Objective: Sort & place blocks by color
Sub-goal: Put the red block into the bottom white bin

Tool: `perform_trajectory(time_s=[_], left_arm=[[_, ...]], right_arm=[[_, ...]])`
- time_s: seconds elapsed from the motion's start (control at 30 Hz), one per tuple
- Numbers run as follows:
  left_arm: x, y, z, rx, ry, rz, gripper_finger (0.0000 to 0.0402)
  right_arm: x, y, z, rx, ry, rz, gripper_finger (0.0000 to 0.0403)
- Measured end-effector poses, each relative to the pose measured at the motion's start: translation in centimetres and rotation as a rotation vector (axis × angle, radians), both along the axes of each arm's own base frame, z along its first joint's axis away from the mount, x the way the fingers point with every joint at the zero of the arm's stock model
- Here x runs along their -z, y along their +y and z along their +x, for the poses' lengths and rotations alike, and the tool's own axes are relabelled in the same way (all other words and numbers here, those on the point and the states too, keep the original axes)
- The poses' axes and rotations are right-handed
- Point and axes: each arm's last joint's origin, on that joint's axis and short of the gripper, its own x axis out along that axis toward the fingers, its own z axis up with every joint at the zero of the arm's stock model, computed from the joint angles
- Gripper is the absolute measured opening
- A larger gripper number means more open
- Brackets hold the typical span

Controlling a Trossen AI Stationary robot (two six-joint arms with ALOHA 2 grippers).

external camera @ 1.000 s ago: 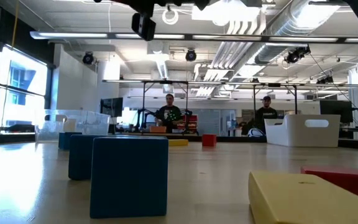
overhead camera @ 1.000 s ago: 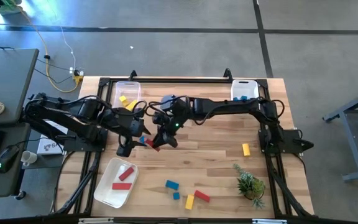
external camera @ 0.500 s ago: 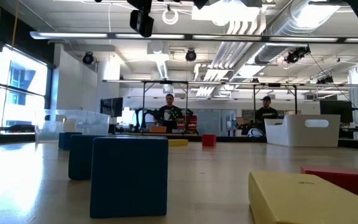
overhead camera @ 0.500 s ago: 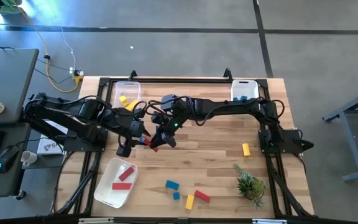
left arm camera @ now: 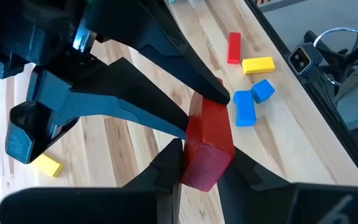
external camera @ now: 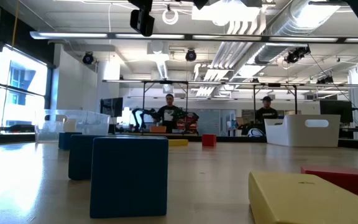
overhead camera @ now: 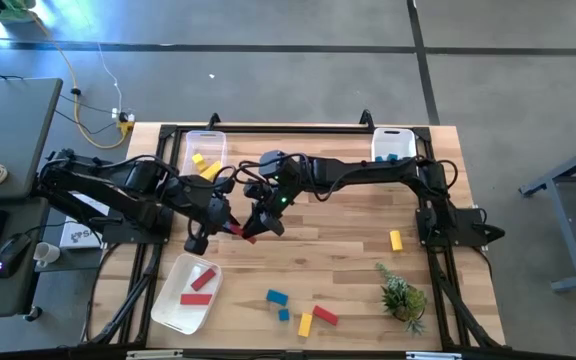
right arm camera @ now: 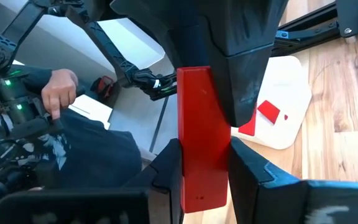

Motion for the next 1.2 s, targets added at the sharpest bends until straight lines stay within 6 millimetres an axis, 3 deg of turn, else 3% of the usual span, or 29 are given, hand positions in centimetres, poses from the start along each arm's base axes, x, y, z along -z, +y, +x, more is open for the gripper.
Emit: perform_trajectory(time_s=[0.47,0.8,1.03,1.2], left_arm=[[0.6,-1.3,-0.8,-0.036,0.111,-0.104,0.0049],[1.6,-5.2,-3.7,0.03,0.463,-0.387,0.0047],[2.0,-7.8,-5.5,0.077,0.582,-0.398,0.0043],[4.4,-8.6,-6.2,0.062,0.698,-0.388,0.0043]], right_arm=[[0.1,0.6,0.1,0.018,-0.028,-0.06,0.0187],[0.7,-0.1,-0.2,0.035,0.031,-0.089,0.0194],[1.2,-0.2,-0.4,0.089,0.075,-0.14,0.0195],[1.6,-0.1,-0.7,0.088,0.129,-0.151,0.0195]])
